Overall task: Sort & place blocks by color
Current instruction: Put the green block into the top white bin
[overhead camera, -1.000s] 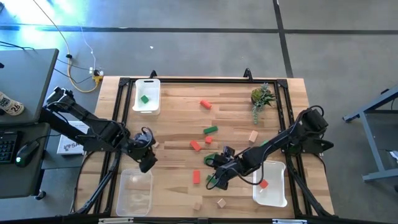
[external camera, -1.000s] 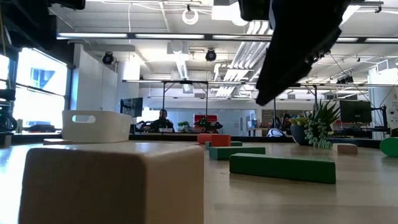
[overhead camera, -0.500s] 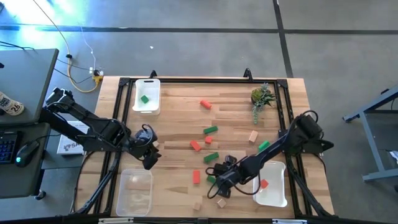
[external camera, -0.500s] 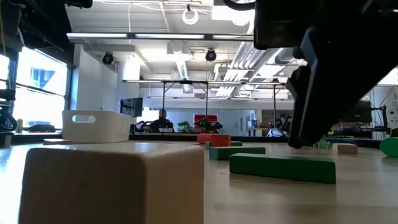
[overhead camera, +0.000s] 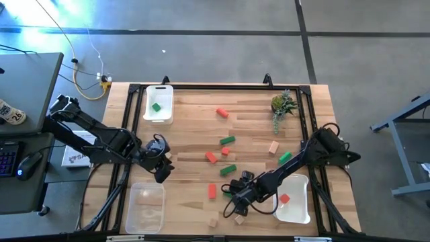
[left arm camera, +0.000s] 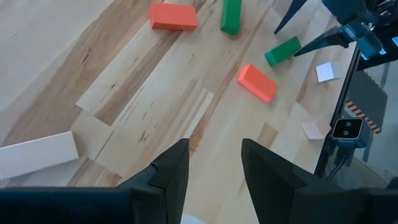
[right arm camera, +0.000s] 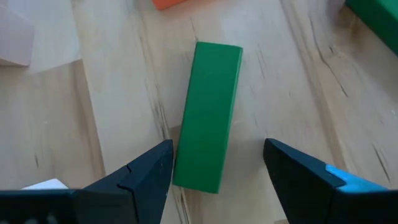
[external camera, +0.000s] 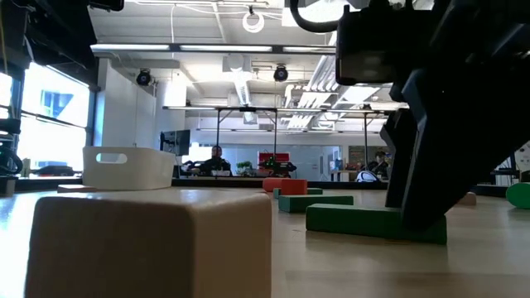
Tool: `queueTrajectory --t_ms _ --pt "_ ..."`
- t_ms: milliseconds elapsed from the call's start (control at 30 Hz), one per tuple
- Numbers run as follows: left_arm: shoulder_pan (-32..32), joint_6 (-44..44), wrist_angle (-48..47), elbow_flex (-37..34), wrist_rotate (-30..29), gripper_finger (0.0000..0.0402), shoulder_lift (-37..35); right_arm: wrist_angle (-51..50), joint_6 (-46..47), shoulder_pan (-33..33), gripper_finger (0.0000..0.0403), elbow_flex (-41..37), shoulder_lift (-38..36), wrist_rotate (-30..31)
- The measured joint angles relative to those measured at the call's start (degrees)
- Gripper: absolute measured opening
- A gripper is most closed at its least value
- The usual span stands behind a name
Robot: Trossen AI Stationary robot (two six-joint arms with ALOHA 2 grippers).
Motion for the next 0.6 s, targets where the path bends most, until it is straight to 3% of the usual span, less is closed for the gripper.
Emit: queueTrajectory --t_ms 167,600 --pt "0.00 0.31 0.00 0.00 -0.09 0.0133 0.00 -2.08 1.44 -0.02 0.0233 0.11 0.48 1.70" --pt "0.00 1.82 0.00 0.00 -1.38 0.0133 0.00 -5.25 2.74 -1.26 0.0147 0.08 0.64 2.76"
